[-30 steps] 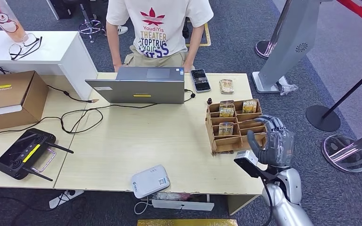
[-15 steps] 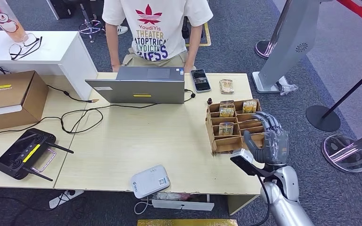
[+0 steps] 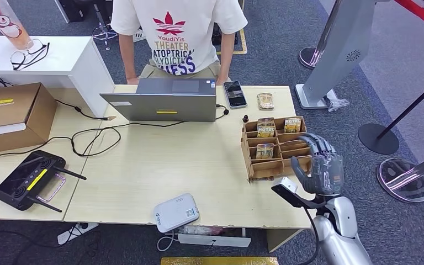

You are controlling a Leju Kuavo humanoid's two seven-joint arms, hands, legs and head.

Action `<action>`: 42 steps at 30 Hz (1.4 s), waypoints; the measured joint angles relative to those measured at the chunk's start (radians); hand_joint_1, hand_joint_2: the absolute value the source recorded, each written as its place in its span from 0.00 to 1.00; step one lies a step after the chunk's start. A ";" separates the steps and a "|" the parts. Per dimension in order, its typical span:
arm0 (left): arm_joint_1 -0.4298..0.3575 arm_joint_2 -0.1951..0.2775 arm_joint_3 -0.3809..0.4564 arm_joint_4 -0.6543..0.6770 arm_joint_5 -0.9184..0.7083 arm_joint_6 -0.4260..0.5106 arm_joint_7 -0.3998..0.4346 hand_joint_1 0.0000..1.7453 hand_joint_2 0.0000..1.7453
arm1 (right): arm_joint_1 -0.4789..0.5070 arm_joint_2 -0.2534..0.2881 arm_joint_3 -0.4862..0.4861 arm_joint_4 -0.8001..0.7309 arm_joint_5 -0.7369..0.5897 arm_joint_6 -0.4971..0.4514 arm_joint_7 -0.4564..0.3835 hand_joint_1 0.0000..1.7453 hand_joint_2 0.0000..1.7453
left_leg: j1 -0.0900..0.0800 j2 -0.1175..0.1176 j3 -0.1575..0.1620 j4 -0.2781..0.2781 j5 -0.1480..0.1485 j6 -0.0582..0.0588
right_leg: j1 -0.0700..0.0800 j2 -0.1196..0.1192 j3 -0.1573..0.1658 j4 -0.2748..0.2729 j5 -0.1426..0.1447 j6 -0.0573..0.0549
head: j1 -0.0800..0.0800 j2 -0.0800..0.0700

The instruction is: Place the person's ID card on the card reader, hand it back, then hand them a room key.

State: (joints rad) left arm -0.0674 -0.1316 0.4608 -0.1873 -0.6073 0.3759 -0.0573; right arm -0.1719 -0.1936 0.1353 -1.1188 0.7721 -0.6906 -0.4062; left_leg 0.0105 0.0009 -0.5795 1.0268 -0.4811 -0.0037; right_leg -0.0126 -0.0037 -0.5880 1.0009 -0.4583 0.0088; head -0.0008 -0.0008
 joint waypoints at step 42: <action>0.012 0.002 0.016 0.000 0.006 0.002 -0.027 0.00 0.00 | -0.094 -0.021 -0.023 0.223 -0.008 0.000 -0.036 0.37 1.00 | 0.000 0.000 0.000 0.000 0.000 0.000 | 0.000 0.000 0.000 0.000 0.000 0.000 | 0.000 0.000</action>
State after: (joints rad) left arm -0.0556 -0.1291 0.4764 -0.1873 -0.6012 0.3784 -0.0839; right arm -0.2662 -0.2148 0.1124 -0.8960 0.7638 -0.6909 -0.4424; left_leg 0.0105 0.0009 -0.5797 1.0268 -0.4811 -0.0037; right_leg -0.0126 -0.0037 -0.5879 1.0009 -0.4583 0.0088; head -0.0009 -0.0008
